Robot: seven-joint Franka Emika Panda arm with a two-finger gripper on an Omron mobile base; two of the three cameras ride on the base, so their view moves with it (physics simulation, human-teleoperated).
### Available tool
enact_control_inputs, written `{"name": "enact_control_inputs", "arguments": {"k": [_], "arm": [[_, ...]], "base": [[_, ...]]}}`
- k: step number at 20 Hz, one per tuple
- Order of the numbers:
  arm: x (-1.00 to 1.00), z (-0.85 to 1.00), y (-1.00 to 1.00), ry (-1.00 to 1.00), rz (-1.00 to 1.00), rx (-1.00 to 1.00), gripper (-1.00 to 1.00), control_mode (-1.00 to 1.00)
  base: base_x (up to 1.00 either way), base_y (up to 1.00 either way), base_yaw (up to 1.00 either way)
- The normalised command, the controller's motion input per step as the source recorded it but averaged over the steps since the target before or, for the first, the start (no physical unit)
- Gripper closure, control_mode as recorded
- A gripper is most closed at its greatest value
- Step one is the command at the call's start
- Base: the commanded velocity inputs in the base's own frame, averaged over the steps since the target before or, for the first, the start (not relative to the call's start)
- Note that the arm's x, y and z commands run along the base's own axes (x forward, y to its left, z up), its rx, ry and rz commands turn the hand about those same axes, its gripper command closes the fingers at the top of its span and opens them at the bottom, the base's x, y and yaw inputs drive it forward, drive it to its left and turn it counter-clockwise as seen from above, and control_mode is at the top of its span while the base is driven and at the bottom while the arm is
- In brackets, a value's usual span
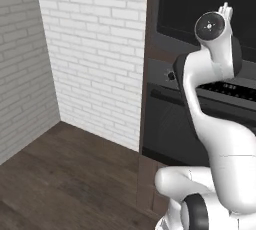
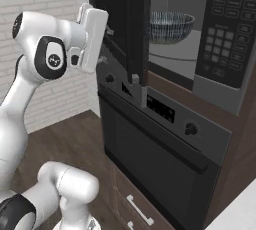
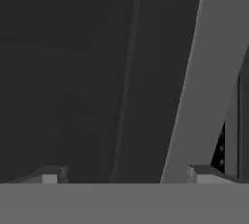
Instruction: Pick the squash from the sink and place it in the bowl. Then pick the bowl and place it in the microwave. Then close the microwave door and press the start button.
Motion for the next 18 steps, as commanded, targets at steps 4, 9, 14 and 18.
{"name": "enact_control_inputs", "arguments": {"k": [4, 9, 14, 18], "arm": [[0.43, 0.0, -0.62, -0.03, 0.0, 0.0, -1.0, -1.0], [0.34, 0.0, -0.58, -0.04, 0.0, 0.0, -1.0, -1.0], [0.26, 0.0, -0.47, -0.06, 0.0, 0.0, -1.0, -1.0], [0.36, 0.0, -0.38, -0.02, 0.0, 0.0, -1.0, -1.0]], "base": [[0.0, 0.0, 0.0], [0.0, 0.0, 0.0], [0.0, 0.0, 0.0], [0.0, 0.0, 0.0]]}}
